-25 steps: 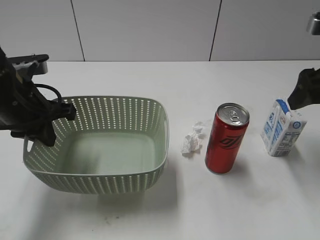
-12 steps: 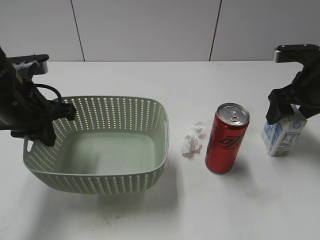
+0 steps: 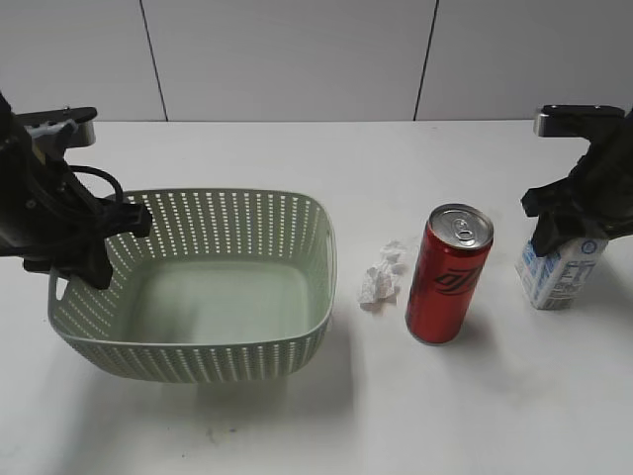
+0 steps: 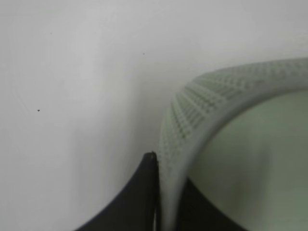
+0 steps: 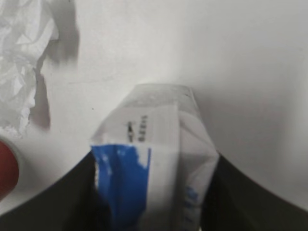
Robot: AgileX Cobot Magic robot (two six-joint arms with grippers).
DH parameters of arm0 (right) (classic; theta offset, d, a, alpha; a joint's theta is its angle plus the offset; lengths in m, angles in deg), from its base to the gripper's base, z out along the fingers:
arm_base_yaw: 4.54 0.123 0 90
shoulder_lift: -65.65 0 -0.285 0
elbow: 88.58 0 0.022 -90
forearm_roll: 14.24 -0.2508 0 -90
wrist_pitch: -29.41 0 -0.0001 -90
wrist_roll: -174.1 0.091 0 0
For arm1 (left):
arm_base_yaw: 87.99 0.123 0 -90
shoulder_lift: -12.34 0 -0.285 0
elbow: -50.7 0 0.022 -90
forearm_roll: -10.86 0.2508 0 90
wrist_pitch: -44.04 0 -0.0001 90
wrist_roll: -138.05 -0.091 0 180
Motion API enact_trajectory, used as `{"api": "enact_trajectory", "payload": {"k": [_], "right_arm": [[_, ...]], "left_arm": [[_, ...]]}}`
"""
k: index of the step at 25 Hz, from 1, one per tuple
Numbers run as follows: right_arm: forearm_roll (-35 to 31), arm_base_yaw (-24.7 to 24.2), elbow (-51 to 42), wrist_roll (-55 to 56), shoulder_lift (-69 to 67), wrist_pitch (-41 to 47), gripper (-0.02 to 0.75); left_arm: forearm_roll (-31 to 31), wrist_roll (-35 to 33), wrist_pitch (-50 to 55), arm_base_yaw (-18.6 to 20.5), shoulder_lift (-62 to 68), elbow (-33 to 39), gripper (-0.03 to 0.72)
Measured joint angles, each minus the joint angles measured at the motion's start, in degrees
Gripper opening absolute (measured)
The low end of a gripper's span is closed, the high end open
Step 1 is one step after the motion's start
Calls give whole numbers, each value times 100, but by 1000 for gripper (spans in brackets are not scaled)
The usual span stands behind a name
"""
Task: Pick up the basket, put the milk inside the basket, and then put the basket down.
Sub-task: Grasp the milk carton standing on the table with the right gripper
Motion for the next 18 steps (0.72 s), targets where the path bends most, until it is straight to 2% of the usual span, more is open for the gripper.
{"api": "enact_trajectory", "payload": {"k": [3, 12, 18], "right_arm": [[-57, 0, 39, 24, -7, 79, 321], [-107, 0, 278, 93, 54, 734, 316], [0, 11, 533, 106, 838, 1131, 316]], "left_arm": [[-15, 0, -1, 0, 0, 0, 4], [-93, 0, -1, 0, 0, 0, 4], [-93, 0, -1, 0, 0, 0, 4]]}}
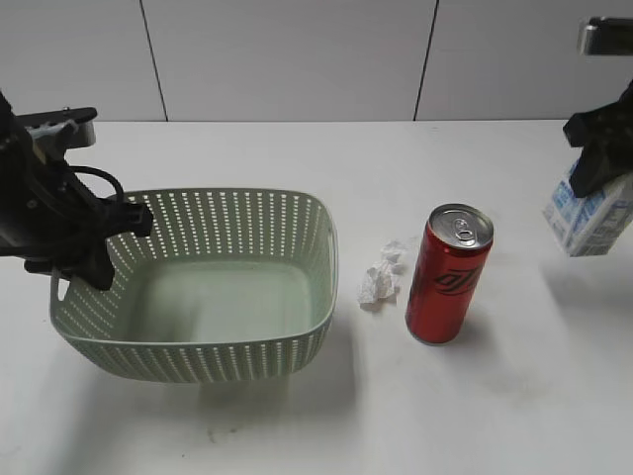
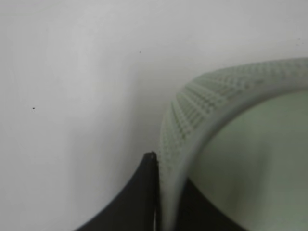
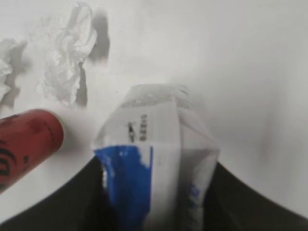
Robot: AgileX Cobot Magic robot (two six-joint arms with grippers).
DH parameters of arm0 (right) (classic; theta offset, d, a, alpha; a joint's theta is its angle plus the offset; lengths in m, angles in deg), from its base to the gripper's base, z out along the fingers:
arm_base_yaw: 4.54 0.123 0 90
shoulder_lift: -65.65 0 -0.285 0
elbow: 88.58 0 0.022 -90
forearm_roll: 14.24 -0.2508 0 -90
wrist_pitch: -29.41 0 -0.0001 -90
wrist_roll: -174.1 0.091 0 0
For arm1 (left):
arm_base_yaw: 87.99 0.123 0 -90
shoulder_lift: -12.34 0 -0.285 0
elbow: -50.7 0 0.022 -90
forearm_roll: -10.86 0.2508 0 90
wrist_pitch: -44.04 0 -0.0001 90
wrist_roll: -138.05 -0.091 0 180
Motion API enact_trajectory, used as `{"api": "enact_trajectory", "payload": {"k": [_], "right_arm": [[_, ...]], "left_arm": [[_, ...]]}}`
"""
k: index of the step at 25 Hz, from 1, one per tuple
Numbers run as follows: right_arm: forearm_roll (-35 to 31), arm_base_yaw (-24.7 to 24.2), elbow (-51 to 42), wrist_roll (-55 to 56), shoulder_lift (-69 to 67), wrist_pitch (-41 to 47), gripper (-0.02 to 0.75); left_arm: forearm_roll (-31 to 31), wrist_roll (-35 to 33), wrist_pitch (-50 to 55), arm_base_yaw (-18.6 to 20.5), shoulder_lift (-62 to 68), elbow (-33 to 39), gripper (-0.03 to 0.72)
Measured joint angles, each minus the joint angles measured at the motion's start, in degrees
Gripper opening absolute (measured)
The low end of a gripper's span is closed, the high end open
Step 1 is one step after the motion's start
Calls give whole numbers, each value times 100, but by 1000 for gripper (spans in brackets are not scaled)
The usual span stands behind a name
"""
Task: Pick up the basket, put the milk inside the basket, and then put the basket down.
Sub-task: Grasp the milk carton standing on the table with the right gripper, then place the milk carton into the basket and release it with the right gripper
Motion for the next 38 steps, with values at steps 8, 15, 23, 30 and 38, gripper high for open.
{"api": "enact_trajectory", "payload": {"k": [8, 15, 23, 30, 38], "right_arm": [[66, 208, 169, 8, 1311, 635, 316], [65, 1631, 175, 328, 2126, 899, 316], [-53, 3450, 492, 693, 1970, 673, 316], [-59, 4328, 541, 718, 851, 126, 316], [55, 4412, 548, 461, -292, -608, 316]], "left_arm": [[0, 0, 61, 0, 0, 0, 4], [-16, 212, 50, -549, 0, 0, 4], [-192, 426, -286, -1019, 0, 0, 4], [-35, 443, -269, -1019, 0, 0, 4], [94, 453, -203, -974, 0, 0, 4]]}}
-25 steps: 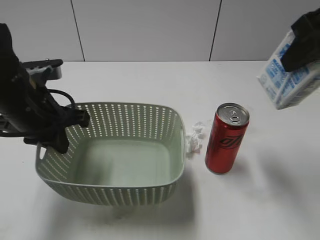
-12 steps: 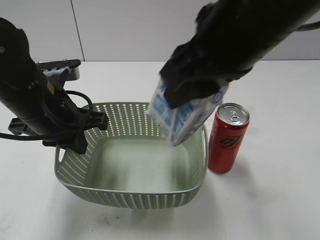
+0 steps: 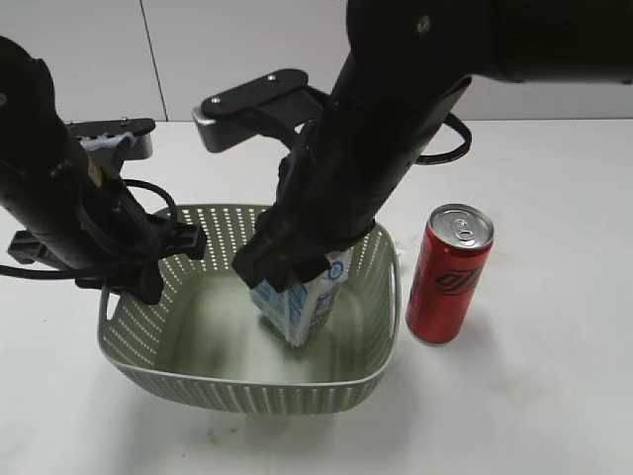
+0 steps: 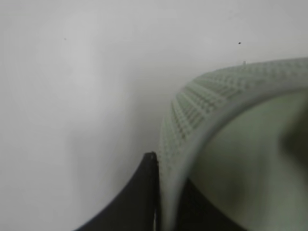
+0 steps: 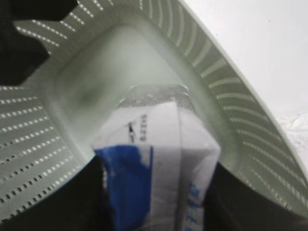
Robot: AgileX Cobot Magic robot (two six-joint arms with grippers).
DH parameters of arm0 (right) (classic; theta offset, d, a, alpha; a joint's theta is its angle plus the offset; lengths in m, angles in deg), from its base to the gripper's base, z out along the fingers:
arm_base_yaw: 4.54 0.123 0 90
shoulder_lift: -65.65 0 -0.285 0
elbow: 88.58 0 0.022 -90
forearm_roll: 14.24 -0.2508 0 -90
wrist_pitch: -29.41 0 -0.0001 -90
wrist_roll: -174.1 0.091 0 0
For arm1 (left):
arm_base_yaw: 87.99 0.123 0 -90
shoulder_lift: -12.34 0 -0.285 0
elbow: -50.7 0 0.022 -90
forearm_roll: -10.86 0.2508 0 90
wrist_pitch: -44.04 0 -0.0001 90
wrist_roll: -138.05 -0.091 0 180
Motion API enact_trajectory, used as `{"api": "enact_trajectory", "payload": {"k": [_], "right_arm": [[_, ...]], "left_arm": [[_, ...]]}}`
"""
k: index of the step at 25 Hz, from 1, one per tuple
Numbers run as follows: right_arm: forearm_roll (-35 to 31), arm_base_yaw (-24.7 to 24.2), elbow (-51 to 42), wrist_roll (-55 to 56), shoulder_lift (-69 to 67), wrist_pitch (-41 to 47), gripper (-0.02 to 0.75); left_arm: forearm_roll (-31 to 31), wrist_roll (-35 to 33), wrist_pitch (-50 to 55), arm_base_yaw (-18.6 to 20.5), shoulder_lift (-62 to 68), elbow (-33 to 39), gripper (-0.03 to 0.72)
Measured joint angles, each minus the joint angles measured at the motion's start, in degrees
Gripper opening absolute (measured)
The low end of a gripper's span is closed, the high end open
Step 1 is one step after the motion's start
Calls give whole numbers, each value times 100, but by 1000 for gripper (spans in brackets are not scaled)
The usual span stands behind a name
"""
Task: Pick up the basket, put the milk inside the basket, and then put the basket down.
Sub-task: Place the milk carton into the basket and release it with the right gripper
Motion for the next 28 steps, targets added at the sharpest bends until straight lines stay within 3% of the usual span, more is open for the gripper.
{"api": "enact_trajectory", "payload": {"k": [9, 11, 15, 17, 28], "right_arm": [[159, 0, 1, -139, -357, -37, 316], [159, 0, 6, -205, -357, -48, 378], [117, 0, 30, -338, -357, -67, 596], [104, 0, 43, -388, -357, 20, 645], [274, -44, 489, -328, 644, 347, 657]], "left_arm": [[114, 0, 36, 7, 0, 0, 4], [102, 0, 36, 7, 0, 0, 4], [162, -6, 133, 19, 20, 15, 5], [156, -6, 164, 19, 20, 15, 5], [129, -6, 181, 105, 20, 15, 5]]}}
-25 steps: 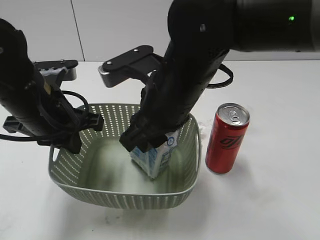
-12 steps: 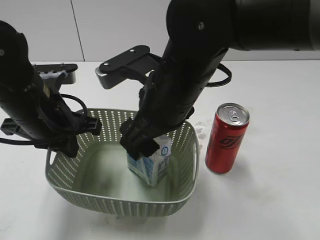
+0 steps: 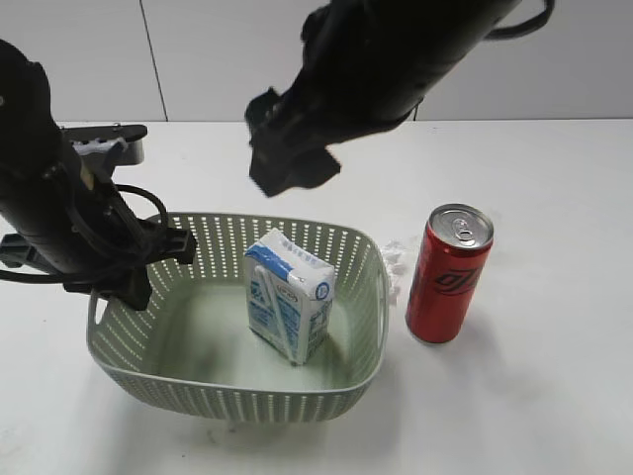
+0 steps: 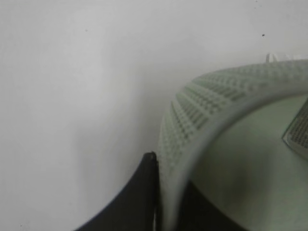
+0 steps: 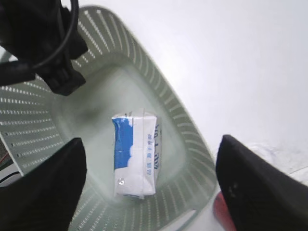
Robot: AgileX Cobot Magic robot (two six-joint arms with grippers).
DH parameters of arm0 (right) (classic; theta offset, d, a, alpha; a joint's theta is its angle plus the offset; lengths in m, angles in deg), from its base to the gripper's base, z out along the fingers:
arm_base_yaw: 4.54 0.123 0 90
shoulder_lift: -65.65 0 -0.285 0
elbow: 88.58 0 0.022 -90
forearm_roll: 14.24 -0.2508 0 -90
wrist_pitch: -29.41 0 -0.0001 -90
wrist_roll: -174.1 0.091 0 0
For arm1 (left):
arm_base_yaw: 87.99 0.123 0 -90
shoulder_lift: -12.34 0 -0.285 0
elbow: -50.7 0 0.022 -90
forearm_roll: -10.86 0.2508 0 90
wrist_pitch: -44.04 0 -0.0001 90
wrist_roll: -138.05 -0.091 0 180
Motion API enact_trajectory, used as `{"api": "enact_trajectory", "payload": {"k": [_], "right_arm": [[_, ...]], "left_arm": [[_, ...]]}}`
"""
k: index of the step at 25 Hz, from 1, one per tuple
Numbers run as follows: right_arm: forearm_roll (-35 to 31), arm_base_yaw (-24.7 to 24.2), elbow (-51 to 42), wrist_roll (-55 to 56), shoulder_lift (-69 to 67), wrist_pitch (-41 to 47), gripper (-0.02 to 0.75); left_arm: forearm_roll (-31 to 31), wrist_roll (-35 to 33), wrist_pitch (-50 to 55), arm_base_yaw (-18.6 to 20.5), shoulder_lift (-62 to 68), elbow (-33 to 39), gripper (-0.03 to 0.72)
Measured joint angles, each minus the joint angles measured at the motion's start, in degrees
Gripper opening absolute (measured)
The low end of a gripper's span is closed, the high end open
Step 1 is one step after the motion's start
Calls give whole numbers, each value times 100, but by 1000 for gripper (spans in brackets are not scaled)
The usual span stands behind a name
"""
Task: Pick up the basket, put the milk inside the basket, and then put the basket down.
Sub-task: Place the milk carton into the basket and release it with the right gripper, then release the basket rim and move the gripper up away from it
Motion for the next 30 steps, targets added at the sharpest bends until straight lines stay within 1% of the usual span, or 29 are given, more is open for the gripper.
{"api": "enact_trajectory", "payload": {"k": [2, 5, 15, 18, 21, 24, 27, 30], "right_arm": [[143, -80, 69, 31, 205, 8, 655], [301, -487, 106, 50, 367, 91, 651], [385, -3001, 106, -36, 357, 414, 632], [380, -3664, 106, -108, 357, 546, 629], [339, -4204, 106, -177, 357, 742, 622], [332, -4519, 106, -187, 357, 1082, 619], [339, -4552, 106, -194, 363, 1522, 613], [262, -4552, 93, -201, 479, 1846, 603]], "left_arm": [[-20, 0, 5, 0, 0, 0, 5], [-98, 5, 5, 0, 0, 0, 5], [-265, 5, 5, 0, 0, 0, 5], [-265, 5, -1, 0, 0, 0, 5], [-265, 5, -1, 0, 0, 0, 5], [-265, 5, -1, 0, 0, 0, 5], [-302, 5, -1, 31, 0, 0, 5], [-430, -2, 39, 228, 0, 0, 5]]}}
